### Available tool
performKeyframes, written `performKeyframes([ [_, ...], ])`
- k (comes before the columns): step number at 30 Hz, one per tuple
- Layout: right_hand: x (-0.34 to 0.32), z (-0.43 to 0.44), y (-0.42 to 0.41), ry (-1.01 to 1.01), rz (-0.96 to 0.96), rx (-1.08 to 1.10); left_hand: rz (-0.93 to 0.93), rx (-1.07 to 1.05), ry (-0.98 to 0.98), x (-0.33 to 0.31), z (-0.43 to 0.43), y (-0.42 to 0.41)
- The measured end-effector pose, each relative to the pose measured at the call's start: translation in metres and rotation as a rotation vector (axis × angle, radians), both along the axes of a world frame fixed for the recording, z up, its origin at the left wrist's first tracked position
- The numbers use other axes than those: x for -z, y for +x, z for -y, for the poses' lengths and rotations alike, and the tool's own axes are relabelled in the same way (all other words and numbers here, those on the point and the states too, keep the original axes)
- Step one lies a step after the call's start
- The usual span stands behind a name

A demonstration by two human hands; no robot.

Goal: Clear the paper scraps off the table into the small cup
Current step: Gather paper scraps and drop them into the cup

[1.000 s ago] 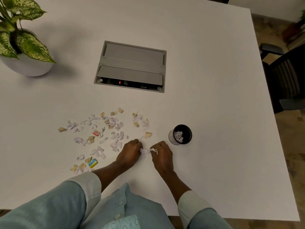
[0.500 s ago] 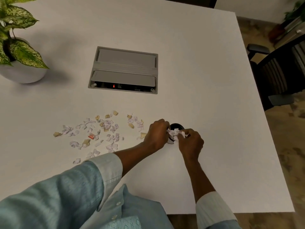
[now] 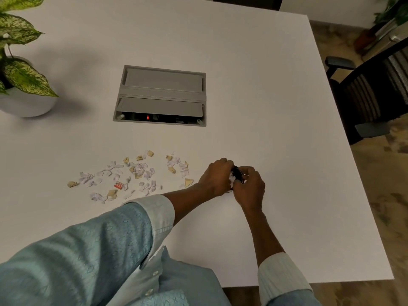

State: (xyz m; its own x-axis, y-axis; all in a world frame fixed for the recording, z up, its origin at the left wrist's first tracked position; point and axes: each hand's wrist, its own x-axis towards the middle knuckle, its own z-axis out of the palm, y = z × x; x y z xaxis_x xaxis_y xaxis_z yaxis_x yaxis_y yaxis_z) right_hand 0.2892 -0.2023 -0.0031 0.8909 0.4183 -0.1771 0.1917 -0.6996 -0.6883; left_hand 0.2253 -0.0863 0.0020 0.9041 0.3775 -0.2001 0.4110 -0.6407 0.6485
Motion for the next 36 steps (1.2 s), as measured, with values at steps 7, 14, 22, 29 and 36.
performKeyframes([
  [7,-0.003,0.0,-0.011,0.101,0.111,0.006,-0.132,-0.089,0.079,0.019,-0.021,-0.043],
  [14,0.025,-0.01,-0.062,0.095,0.024,-0.307,-0.342,-0.147,0.267,0.056,-0.054,-0.119],
  [22,0.07,-0.023,-0.104,-0.449,-0.134,-0.614,-0.468,-0.049,0.354,0.079,-0.089,-0.151],
  [29,0.091,-0.042,-0.108,-0.433,-0.088,-0.622,-0.468,0.008,0.306,0.099,-0.102,-0.141],
  [36,0.095,-0.078,-0.086,-0.261,-0.23,-0.658,-0.379,0.08,0.306,0.109,-0.11,-0.12],
])
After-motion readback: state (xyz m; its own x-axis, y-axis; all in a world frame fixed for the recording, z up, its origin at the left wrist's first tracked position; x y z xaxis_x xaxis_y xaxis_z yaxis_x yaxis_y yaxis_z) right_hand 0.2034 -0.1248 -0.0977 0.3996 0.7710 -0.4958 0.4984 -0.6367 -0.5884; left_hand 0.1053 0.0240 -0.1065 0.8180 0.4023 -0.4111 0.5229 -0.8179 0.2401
